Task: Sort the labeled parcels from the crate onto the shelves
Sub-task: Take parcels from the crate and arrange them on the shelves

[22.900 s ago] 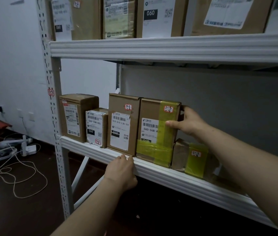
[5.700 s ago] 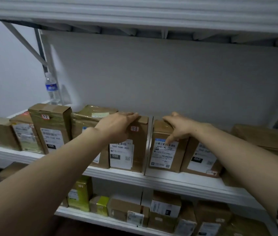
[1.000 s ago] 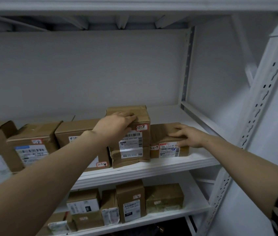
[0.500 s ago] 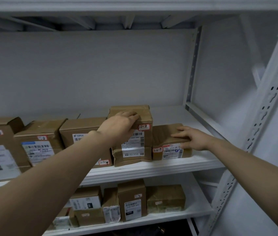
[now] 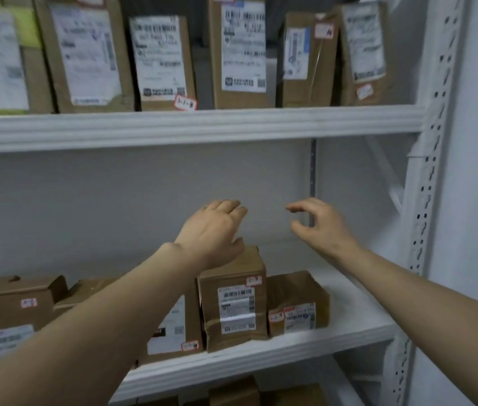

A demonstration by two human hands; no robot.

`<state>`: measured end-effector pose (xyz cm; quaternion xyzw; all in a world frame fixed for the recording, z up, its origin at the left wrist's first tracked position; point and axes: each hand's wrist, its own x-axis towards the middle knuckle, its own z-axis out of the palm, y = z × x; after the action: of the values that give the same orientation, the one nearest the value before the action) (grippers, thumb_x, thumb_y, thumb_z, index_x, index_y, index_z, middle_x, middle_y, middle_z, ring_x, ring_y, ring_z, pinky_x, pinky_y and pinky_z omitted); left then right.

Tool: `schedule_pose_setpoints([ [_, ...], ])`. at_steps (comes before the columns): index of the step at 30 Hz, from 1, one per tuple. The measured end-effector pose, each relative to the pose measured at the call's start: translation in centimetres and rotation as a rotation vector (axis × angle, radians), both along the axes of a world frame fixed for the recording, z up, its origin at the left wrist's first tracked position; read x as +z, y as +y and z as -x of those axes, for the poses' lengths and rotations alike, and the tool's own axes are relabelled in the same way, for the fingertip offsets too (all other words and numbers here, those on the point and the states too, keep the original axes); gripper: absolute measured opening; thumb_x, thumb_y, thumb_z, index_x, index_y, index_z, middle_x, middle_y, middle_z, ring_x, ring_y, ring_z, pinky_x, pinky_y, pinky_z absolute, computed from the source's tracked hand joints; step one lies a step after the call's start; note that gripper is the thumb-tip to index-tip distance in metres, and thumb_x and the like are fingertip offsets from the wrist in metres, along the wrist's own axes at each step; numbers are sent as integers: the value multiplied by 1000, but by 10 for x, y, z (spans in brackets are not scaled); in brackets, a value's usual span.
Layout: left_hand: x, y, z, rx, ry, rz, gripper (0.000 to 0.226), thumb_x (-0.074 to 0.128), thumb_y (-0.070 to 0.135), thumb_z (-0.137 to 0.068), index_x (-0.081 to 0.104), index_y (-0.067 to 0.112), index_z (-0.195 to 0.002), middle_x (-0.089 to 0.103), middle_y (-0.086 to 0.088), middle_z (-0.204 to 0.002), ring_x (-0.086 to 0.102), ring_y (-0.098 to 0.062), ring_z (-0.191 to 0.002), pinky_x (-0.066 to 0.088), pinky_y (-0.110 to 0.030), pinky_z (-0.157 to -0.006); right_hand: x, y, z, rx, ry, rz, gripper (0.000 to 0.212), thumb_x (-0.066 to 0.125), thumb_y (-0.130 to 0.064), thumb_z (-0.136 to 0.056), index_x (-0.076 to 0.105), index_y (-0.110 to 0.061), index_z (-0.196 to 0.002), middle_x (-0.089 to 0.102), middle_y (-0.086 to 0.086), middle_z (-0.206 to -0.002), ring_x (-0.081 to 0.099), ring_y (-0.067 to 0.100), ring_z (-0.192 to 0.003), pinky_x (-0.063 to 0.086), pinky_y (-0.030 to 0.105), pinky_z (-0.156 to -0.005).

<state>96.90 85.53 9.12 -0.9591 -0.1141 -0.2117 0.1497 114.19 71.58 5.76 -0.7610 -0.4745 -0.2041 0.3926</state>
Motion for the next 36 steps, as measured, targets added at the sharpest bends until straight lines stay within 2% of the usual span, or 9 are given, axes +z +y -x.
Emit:
schedule_pose_setpoints([
  [4, 40, -7, 16, -5, -106, -62, 60, 48, 35, -94, 28, 17, -148, 28, -2, -154, 25, -21, -141, 20, -29, -113, 61, -1, 38, 49, -56, -151, 29, 62, -14, -85, 67, -16, -113, 63, -3, -110, 59, 13, -104, 48, 36, -94],
  [7, 67, -11, 23, -2, -163, -81, 60, 48, 36, -94, 29, 18, -147, 29, -2, -153, 25, -21, -140, 20, -29, -112, 93, -7, 54, 22, -79, -159, 37, 61, -18, -86, 60, -17, -123, 59, 0, -117, 57, 13, -106, 47, 38, -95],
  [10, 86, -17, 28, 7, -189, -69, 60, 48, 36, -94, 27, 19, -148, 27, -1, -153, 24, -21, -141, 22, -30, -112, 108, -11, 61, -12, -39, -104, 53, 60, -25, -87, 45, -24, -137, 49, -1, -126, 51, 15, -112, 46, 41, -96],
  [14, 97, -16, 40, 59, -229, -74, 59, 49, 32, -93, 28, 19, -147, 29, -1, -152, 26, -22, -140, 24, -32, -112, 119, 4, 77, 40, -26, -89, 62, 61, -27, -87, 35, -26, -143, 43, 1, -134, 48, 17, -118, 46, 42, -98],
  [21, 119, 14, 91, 295, -269, -98, 58, 51, 28, -92, 30, 14, -145, 32, -3, -150, 27, -22, -138, 22, -31, -111, 146, 76, 119, 316, -79, -121, 57, 62, -15, -85, 43, -23, -138, 47, 1, -130, 49, 14, -117, 45, 31, -95],
  [26, 118, 47, 152, 499, -263, -128, 63, 52, 28, -91, 26, 12, -147, 32, -5, -150, 27, -23, -138, 22, -32, -112, 150, 130, 164, 493, -99, -154, 54, 63, -13, -83, 48, -18, -134, 50, 1, -129, 51, 12, -111, 45, 36, -96],
  [29, 117, 66, 194, 610, -270, -125, 64, 54, 28, -90, 28, 13, -146, 34, -5, -149, 28, -23, -138, 23, -31, -112, 146, 157, 195, 583, -119, -117, 53, 62, -11, -83, 48, -15, -134, 49, 4, -130, 50, 15, -114, 44, 36, -97],
  [36, 116, 107, 283, 744, -283, -142, 60, 54, 29, -89, 33, 13, -143, 40, -6, -145, 35, -25, -133, 31, -34, -109, 154, 212, 273, 664, -175, -78, 56, 63, -14, -83, 46, -16, -137, 47, 4, -134, 48, 18, -119, 42, 33, -99],
])
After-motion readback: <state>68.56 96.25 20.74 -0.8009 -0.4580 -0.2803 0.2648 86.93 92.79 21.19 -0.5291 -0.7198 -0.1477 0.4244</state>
